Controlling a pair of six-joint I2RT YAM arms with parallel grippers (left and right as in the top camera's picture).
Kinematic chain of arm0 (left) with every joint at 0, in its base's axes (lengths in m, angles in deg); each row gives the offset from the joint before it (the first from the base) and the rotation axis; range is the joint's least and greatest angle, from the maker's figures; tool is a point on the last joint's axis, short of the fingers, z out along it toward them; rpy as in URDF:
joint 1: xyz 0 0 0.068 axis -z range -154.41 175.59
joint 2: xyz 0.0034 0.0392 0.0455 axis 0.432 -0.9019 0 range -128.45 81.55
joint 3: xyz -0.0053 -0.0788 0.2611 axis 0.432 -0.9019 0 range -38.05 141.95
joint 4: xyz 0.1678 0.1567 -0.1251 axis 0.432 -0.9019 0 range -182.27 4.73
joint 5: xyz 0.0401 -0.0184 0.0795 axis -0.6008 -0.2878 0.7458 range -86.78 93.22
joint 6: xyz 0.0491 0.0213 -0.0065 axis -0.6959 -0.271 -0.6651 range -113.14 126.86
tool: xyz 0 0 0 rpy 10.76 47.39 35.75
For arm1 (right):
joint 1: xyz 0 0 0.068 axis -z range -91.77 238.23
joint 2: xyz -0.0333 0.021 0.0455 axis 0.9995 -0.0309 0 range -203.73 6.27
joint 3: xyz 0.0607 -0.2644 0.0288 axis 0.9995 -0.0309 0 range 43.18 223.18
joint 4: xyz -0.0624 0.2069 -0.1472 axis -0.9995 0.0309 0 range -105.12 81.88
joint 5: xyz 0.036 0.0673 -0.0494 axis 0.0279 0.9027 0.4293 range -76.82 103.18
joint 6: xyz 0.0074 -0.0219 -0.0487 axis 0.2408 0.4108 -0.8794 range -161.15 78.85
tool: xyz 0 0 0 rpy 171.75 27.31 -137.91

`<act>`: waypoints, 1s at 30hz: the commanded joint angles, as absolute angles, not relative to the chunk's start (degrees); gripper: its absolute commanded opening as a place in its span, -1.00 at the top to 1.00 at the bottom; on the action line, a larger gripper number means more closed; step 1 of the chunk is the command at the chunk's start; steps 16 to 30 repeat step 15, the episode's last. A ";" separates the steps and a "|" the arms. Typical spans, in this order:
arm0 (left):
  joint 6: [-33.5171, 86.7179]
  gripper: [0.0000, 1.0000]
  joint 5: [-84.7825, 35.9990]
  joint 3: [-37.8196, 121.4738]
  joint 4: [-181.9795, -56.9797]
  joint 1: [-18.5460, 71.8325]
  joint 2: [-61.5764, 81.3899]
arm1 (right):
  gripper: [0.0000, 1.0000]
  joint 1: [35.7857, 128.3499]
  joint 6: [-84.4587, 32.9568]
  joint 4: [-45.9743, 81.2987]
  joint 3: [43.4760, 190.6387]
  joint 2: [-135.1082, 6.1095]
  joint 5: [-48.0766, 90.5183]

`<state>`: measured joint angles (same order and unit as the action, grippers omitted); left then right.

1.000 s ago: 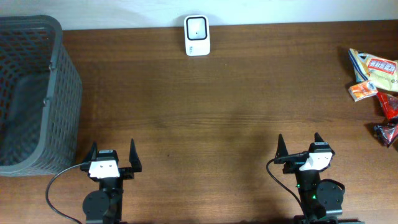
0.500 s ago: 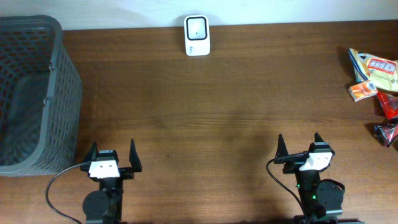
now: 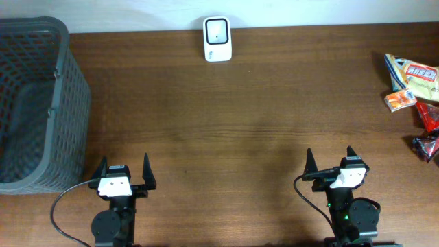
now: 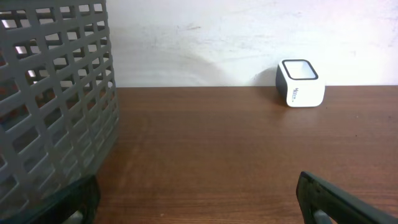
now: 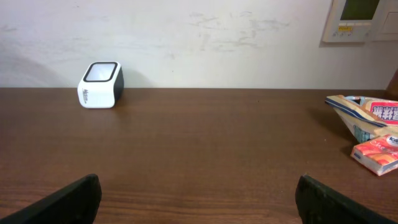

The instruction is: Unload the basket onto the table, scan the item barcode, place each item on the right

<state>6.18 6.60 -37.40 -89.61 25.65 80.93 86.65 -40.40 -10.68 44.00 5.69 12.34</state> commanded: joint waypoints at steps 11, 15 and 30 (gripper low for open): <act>5.04 -0.98 6.14 -37.51 -89.94 25.91 81.26 | -0.97 86.76 -40.88 -10.50 43.50 6.09 12.29; 5.06 -0.98 6.14 -37.51 -89.94 25.91 81.26 | -0.97 86.76 -40.88 -10.48 43.50 6.09 12.29; 5.06 -0.98 6.14 -37.51 -89.94 25.91 81.26 | -0.97 86.76 -40.88 -10.48 43.50 6.09 12.29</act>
